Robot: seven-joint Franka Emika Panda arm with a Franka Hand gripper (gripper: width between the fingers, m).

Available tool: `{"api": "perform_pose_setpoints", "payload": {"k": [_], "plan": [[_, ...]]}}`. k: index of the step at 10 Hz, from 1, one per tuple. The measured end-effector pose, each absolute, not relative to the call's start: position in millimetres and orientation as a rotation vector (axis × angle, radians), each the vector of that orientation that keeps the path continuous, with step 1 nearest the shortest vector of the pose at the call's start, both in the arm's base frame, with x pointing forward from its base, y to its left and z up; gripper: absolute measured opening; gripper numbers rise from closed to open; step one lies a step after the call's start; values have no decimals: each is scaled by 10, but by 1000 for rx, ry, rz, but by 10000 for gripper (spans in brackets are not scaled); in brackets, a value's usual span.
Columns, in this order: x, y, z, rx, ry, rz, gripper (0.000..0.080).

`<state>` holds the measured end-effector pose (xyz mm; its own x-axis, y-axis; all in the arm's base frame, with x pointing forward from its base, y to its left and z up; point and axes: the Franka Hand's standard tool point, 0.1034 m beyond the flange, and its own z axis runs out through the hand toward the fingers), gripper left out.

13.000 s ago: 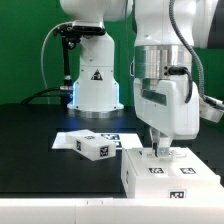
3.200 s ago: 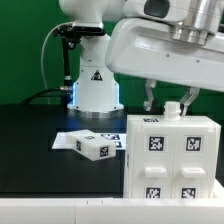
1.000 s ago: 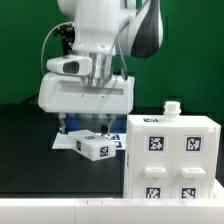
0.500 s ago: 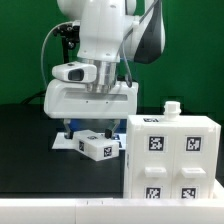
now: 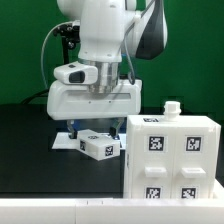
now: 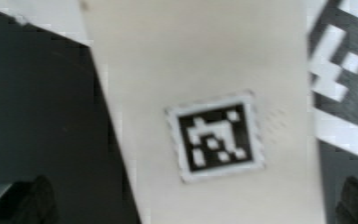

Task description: Assemble cabinet

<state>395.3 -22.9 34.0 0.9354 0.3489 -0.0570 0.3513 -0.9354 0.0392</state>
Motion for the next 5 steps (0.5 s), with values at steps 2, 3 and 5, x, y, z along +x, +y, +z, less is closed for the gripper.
{"api": "perform_pose_setpoints", "payload": {"k": [2, 3, 5], "plan": [[3950, -251, 310, 3033, 548, -68, 797], [3925, -264, 237, 3018, 554, -71, 797], [3876, -244, 132, 3001, 557, -76, 797]]}}
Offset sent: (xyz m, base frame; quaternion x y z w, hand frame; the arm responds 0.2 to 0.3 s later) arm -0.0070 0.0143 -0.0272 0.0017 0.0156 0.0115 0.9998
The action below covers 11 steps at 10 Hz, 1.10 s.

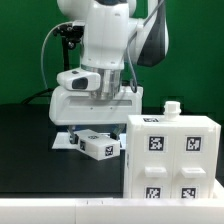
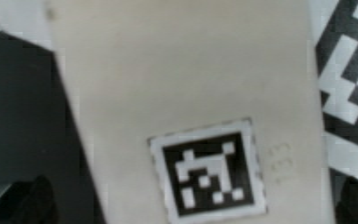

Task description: Assemble cabinet

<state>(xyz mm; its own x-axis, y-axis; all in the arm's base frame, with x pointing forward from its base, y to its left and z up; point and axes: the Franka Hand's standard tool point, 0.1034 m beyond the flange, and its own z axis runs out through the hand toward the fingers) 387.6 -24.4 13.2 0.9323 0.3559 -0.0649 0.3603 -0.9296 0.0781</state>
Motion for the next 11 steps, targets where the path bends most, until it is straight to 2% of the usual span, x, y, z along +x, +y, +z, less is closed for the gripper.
{"api": "perform_pose_setpoints", "payload": {"k": [3, 5, 8, 9, 11], "plan": [[3848, -160, 70, 2999, 506, -66, 797], [3849, -166, 71, 3000, 502, -66, 566], [3867, -164, 78, 3002, 501, -66, 564], [3970, -153, 177, 3040, 531, -128, 564], [4476, -107, 661, 3112, 505, -98, 564]]}}
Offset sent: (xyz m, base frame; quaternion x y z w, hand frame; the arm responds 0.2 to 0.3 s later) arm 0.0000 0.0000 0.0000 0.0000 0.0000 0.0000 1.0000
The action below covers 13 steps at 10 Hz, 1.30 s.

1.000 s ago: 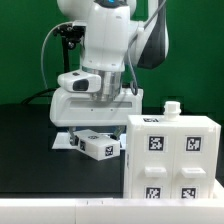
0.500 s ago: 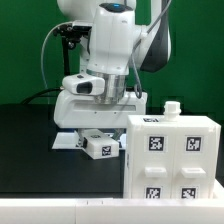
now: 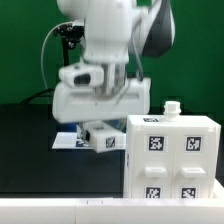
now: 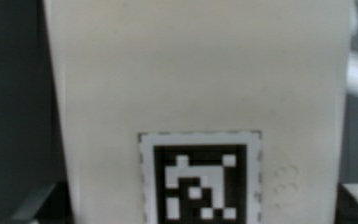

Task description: Assemble cabinet

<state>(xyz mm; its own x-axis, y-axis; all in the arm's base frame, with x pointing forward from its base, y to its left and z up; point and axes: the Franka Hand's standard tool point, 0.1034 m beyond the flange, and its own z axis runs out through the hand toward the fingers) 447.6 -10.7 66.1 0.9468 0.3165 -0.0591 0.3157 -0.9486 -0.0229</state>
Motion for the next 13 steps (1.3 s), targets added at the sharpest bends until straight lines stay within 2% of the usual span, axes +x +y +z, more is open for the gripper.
{"api": "perform_pose_setpoints", "payload": {"k": [1, 3, 5, 6, 7, 8, 10, 11, 12, 13], "plan": [[4575, -102, 778, -3097, -551, 62, 564], [4422, -68, 692, -3115, -610, 56, 564], [4451, -65, 710, -3117, -602, 54, 563], [4528, 27, 840, -3113, -543, 118, 563], [4786, 157, 1090, -3112, -505, 165, 563], [5039, 271, 1261, -3127, -488, 175, 563], [5444, 390, 1492, -3148, -423, 321, 563], [5554, 438, 1418, -3173, -401, 354, 563], [5453, 485, 1287, -3177, -381, 287, 563], [5306, 452, 1274, -3166, -374, 333, 563]]}}
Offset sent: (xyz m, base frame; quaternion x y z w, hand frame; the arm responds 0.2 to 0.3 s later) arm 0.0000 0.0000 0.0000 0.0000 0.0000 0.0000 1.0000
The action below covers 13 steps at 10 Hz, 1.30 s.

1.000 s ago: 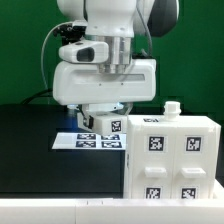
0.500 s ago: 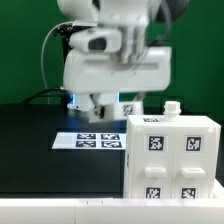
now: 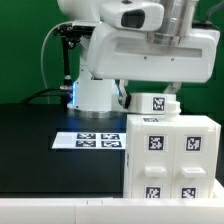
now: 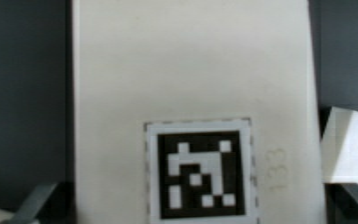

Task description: Assemble cabinet

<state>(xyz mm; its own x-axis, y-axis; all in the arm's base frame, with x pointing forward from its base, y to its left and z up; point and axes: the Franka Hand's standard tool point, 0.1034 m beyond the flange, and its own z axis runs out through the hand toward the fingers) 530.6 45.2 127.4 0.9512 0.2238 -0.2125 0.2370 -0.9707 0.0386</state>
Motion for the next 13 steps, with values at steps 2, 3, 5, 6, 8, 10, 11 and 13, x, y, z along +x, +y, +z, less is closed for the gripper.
{"api": "perform_pose_setpoints", "payload": {"k": [2, 3, 5, 6, 8, 10, 11, 13], "plan": [[5341, 447, 1306, 3040, 354, -322, 563], [5378, 444, 1483, 3040, 338, -380, 563], [5605, 427, 1789, 3034, 324, -424, 563], [5797, 397, 1934, 3016, 295, -478, 563], [6231, 366, 1873, 2957, 216, -533, 563], [6280, 391, 1799, 2941, 196, -550, 563], [6278, 375, 1822, 2943, 188, -546, 563], [6264, 377, 1830, 2943, 146, -564, 563]]}}
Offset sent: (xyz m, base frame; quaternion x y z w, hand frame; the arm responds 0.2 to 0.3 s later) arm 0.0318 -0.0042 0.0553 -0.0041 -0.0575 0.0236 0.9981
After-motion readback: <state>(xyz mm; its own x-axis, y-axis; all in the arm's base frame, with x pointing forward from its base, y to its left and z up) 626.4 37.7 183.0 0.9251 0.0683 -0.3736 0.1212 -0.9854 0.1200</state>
